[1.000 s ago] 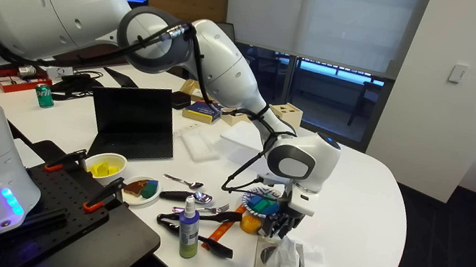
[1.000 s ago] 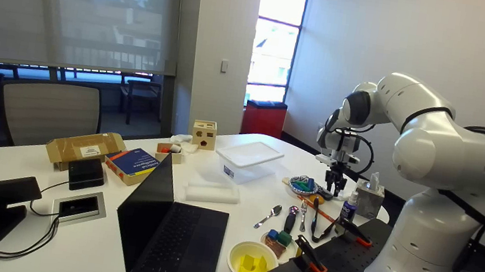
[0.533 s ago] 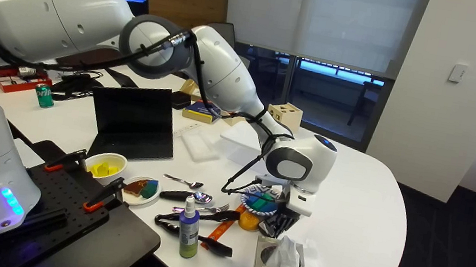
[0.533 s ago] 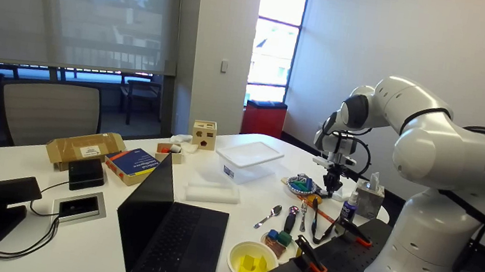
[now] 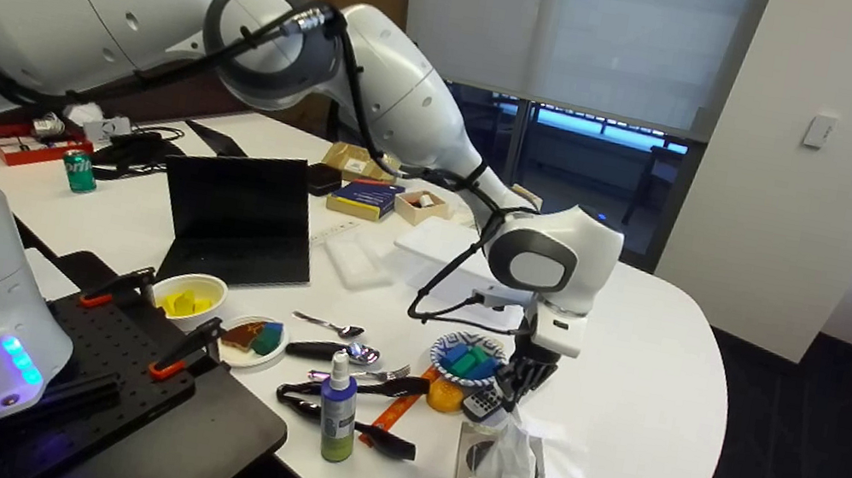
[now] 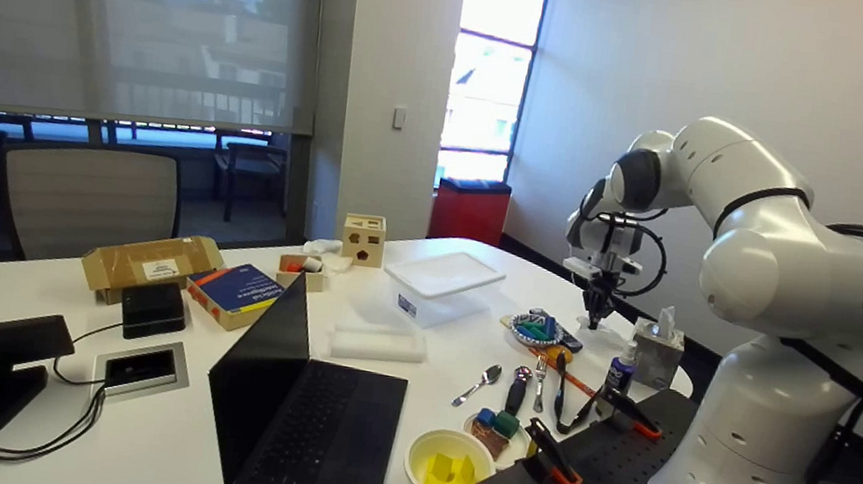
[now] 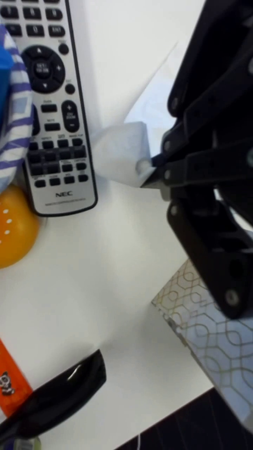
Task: Use the tissue to clean the laptop's screen
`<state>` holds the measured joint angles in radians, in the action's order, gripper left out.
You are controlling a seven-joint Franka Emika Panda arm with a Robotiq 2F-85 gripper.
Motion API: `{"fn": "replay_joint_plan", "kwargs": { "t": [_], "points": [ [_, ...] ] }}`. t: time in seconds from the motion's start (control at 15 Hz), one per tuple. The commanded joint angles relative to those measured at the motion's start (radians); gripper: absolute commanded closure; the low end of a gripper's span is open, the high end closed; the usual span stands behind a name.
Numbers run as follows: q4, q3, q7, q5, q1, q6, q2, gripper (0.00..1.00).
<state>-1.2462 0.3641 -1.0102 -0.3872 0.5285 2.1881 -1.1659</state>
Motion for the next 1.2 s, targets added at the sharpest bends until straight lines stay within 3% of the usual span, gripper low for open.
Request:
{"fn": "replay_joint_plan", "kwargs": {
  "t": [0.0,0.47,1.13],
  "points": [
    [-0.234,-0.080,0.139,-0.095,-0.012,0.040,0.225,1.00],
    [-0.523,-0.254,0.465,-0.241,-0.081,0.144,0.479,1.00],
    [-0.663,-0.475,0.810,-0.513,-0.347,0.086,0.551,1.00]
  ]
}}
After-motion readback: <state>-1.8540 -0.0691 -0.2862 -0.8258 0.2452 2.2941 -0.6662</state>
